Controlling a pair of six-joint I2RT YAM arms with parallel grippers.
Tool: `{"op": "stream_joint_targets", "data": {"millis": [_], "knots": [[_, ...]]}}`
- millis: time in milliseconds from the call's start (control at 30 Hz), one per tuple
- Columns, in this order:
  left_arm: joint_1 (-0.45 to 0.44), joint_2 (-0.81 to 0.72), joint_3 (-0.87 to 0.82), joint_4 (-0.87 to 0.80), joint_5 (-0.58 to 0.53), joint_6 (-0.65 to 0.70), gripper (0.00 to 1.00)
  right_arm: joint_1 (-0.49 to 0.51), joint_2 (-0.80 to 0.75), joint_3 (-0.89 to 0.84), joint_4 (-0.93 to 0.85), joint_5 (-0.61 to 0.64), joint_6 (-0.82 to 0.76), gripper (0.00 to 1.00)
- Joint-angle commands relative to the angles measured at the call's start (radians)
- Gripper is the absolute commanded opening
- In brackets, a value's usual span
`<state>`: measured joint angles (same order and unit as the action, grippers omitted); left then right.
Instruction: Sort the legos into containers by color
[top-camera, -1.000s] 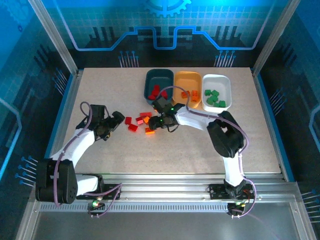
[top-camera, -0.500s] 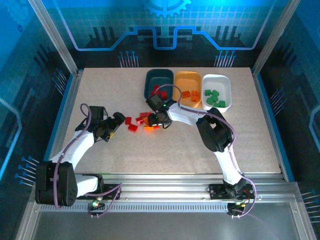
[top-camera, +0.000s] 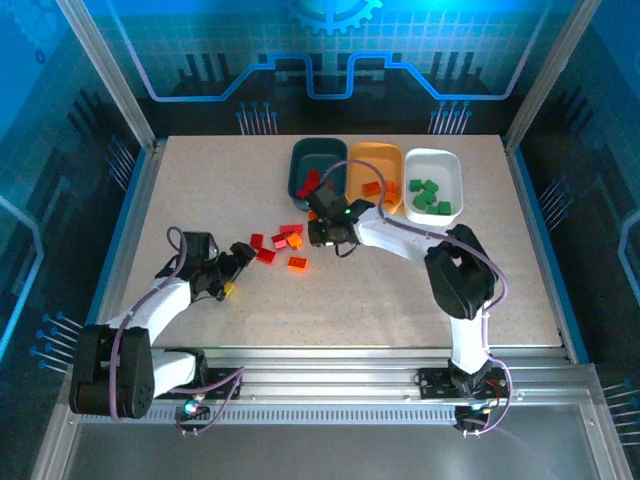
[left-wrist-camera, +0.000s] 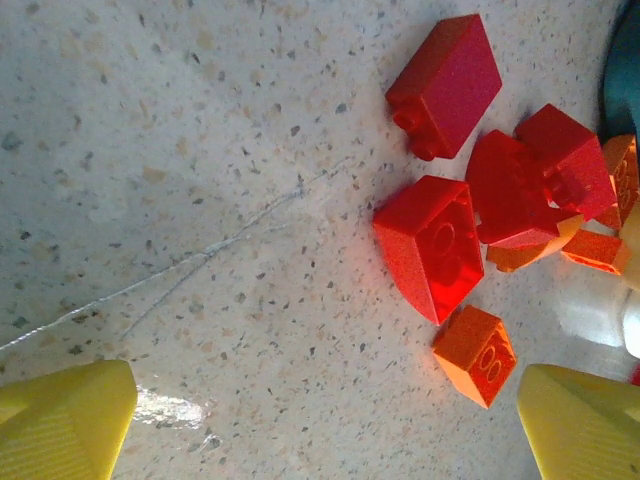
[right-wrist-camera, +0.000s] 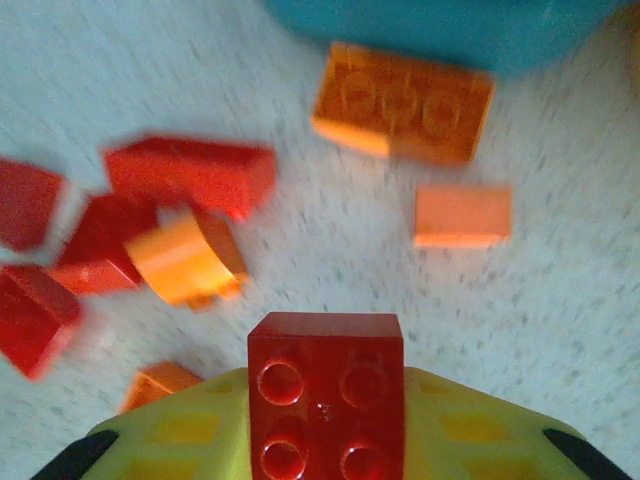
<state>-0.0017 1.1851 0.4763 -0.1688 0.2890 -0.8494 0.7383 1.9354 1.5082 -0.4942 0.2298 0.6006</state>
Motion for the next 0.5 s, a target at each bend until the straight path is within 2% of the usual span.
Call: {"op": "stream_joint_targets", "data": {"millis": [0, 133, 200, 333, 367, 467], "knots": [[0.008, -0.005, -0.018, 0.051, 0.055, -0.022, 0.99, -0.079, 0.052, 0.151, -0.038, 0.02, -0.068, 0.37], [-0.005, 0.021, -0.015, 0.05, 0.107, -0.021, 0.99, -0.159, 0.225, 0.37, -0.06, -0.034, -0.109, 0.36], [-0.016, 0.025, -0.001, 0.015, 0.118, -0.001, 0.99, -0.181, 0.358, 0.6, -0.169, -0.052, -0.133, 0.36], [-0.03, 0.008, 0.001, -0.017, 0.124, 0.02, 0.99, -0.214, 0.559, 0.94, -0.315, -0.067, -0.152, 0.38], [-0.034, 0.002, -0.003, -0.018, 0.125, 0.019, 0.99, -0.222, 0.593, 1.007, -0.34, -0.08, -0.154, 0.4], [-0.037, -0.015, -0.005, -0.024, 0.133, 0.018, 0.99, -0.246, 0.651, 1.136, -0.397, -0.121, -0.145, 0.61]]}}
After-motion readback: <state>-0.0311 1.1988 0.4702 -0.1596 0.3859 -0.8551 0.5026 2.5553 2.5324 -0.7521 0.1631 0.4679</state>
